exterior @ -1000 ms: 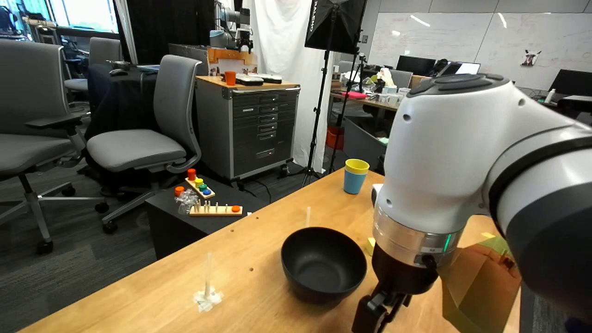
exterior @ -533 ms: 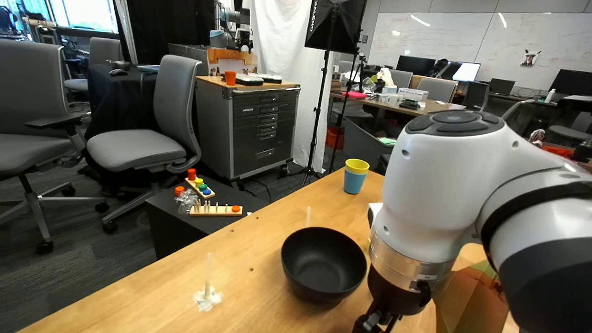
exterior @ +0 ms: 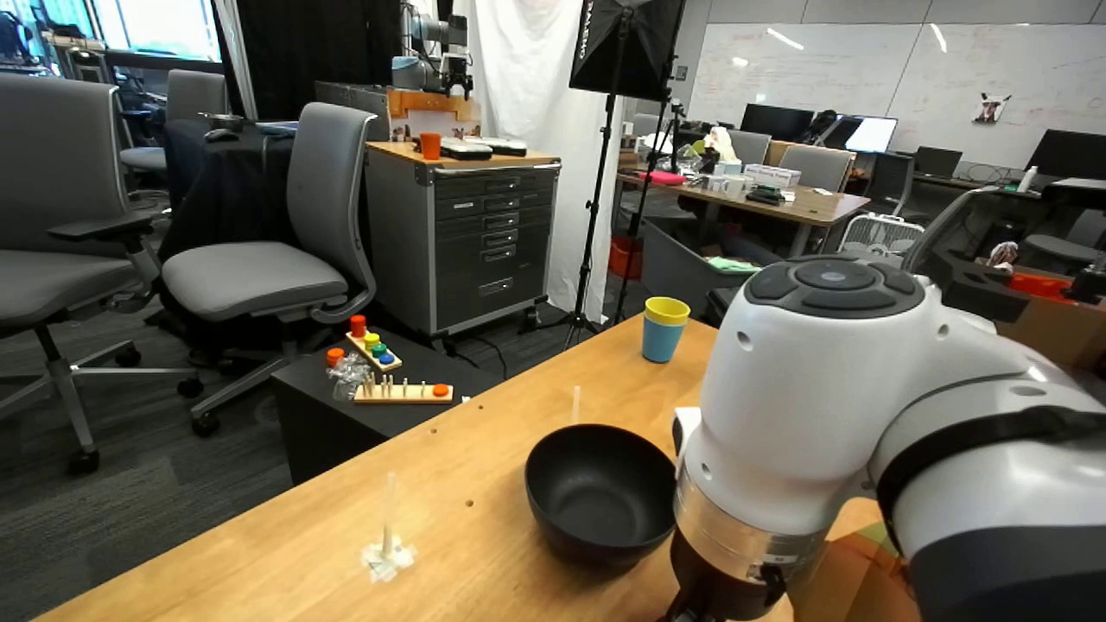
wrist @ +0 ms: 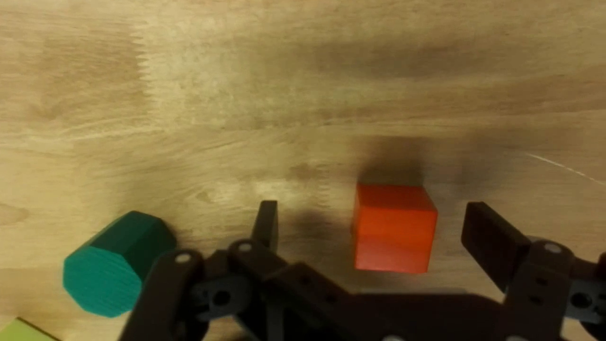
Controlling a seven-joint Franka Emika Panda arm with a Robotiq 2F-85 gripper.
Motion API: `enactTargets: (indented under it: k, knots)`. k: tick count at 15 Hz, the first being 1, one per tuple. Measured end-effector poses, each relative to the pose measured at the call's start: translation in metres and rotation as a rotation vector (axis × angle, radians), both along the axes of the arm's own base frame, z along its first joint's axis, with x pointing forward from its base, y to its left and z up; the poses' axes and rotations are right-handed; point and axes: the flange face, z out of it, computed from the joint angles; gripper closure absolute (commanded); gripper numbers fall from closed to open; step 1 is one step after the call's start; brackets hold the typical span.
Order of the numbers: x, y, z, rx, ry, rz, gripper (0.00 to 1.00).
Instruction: Pick up all the block toys from the table and put them in the bowl
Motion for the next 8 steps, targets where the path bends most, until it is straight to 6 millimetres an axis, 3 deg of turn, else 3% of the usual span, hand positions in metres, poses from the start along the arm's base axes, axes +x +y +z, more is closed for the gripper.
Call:
enactTargets:
  k: [2, 8]
  knots:
    - [0.005, 0.006, -0.001, 0.009, -0.012, -0.001, 0.34]
    - [0.017, 0.011, -0.002, 0.025, -0.025, -0.024, 0.82]
